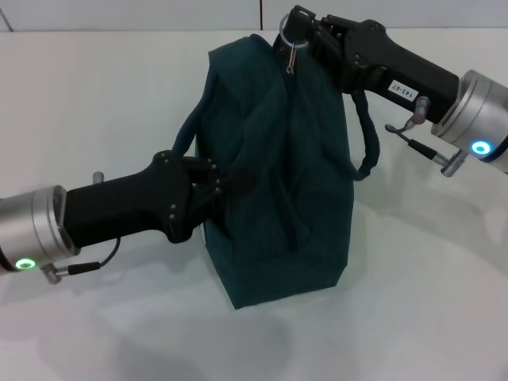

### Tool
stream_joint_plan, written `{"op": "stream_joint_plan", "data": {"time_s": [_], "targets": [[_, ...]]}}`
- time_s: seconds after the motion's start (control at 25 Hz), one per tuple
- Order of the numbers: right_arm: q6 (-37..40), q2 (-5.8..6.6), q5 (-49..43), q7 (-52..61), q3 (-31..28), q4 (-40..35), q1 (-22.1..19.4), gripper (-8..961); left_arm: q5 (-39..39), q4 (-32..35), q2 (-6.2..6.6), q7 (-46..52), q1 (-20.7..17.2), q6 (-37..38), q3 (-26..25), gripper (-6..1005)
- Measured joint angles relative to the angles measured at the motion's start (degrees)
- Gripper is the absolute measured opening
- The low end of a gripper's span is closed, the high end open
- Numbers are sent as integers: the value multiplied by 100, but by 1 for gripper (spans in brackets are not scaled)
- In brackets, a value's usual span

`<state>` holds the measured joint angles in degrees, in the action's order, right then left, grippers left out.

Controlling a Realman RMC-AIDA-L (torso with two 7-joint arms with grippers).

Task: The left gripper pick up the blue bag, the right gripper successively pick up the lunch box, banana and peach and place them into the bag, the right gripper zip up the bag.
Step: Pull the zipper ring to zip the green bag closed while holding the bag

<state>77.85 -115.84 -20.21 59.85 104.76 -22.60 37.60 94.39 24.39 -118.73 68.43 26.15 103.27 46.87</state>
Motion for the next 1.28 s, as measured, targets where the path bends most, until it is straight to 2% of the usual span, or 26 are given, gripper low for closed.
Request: {"op": "stream_joint_plan", "data": {"time_s": [0.44, 0.96, 1.28], "targets": [[-72, 0, -28, 7, 1, 28, 30, 81, 80, -6, -5, -65, 22, 69, 54, 81], [-384, 9, -46, 36, 6, 28, 41, 84, 447, -4, 53, -131, -35, 602, 63, 91], [-654, 21, -53, -6, 18, 48, 36, 86, 454, -4, 137, -135, -264, 768, 32, 98]]}}
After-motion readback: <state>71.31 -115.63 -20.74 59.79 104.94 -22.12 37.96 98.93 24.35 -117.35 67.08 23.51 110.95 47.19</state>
